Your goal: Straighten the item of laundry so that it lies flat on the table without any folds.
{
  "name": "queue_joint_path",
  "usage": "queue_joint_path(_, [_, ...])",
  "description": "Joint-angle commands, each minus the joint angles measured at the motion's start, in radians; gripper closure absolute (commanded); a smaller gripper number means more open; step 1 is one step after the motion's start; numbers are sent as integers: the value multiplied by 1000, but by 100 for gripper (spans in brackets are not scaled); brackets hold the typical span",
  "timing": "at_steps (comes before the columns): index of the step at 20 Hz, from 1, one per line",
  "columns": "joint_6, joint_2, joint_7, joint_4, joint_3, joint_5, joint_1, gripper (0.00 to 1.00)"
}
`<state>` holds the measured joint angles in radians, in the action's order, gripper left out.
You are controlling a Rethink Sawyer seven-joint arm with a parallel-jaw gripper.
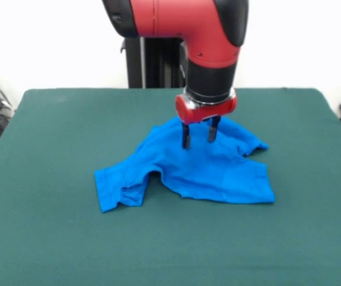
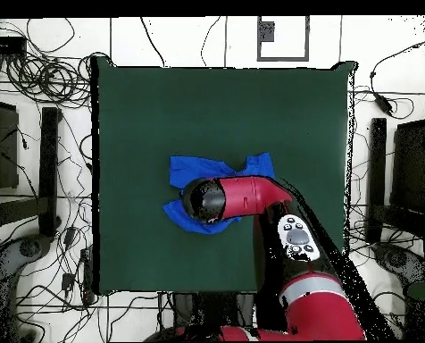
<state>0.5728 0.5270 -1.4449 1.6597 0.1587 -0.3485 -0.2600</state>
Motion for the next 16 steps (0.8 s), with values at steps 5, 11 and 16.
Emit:
queue_joint_path(5, [262,-19,-90,-167,79,107,55,0])
queue_joint_path(11, [339,-23,-102,-228,77,131,70,0])
queue_joint_path(16, [383,-30,-112,-269,72,149,84,0])
